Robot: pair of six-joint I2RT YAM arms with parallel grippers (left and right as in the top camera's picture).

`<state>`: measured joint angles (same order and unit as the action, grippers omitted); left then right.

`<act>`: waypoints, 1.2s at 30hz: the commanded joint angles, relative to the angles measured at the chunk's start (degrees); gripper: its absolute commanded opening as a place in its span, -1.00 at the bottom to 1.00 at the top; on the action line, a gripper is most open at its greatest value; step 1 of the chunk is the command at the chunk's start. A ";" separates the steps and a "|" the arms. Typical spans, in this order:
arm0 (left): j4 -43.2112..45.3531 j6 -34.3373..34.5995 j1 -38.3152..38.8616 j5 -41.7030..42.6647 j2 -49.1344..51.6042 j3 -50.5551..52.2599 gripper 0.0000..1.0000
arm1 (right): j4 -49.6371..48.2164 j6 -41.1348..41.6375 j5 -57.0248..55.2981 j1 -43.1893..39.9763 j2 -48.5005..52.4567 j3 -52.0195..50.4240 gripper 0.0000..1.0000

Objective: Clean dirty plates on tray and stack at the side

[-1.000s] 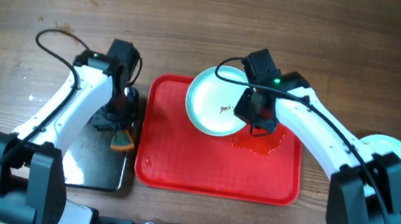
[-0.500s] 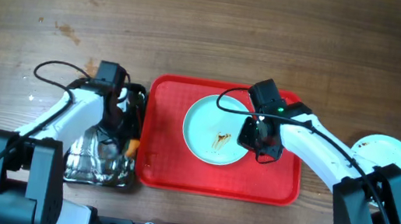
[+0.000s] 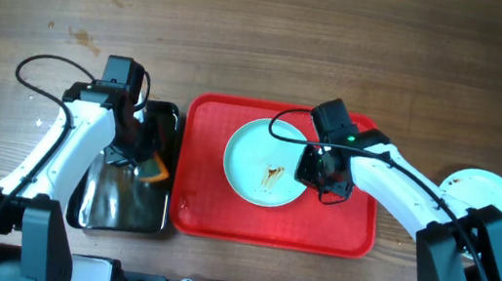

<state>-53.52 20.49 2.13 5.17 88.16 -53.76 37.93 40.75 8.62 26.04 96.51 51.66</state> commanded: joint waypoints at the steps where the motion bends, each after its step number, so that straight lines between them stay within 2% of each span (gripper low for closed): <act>1: -3.76 4.79 -0.59 -16.13 -0.70 -0.68 -0.92 | -0.52 -1.38 0.26 0.13 0.98 -1.49 -0.91; 6: -3.65 6.75 -2.89 -15.85 0.57 -0.42 -0.92 | -0.74 -1.75 0.46 0.13 0.98 -1.49 -0.91; 10: 1.92 4.13 -3.15 -10.03 4.37 1.60 -0.92 | -0.81 -1.77 0.46 0.13 0.98 -1.49 -0.91; 16: 7.30 3.08 -3.15 -7.02 11.08 2.54 -0.92 | -0.81 -1.84 0.44 0.13 0.98 -1.49 -0.91; 19: 8.13 2.21 -3.15 -6.05 11.41 2.36 -0.92 | -0.76 -2.01 0.44 0.13 0.98 -1.49 -0.92; 24: 3.80 2.21 -3.15 -4.22 8.35 -1.62 -0.92 | -0.76 -1.99 0.46 0.13 0.98 -1.49 -0.91; 29: -1.55 2.23 -1.40 0.07 0.02 -6.23 -0.92 | -0.92 -2.03 0.44 0.13 0.98 -1.49 -0.91; 32: -1.55 2.14 1.33 4.35 -4.59 -6.32 -0.92 | -1.09 -2.60 0.46 0.13 0.98 -1.49 -0.91; 36: -0.90 -3.26 4.85 8.35 -5.22 -6.29 -0.92 | -1.05 -3.10 0.48 0.13 0.98 -1.49 -0.91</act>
<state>-54.76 21.85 5.06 8.60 83.02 -59.46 37.15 38.85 8.99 26.04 96.51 51.44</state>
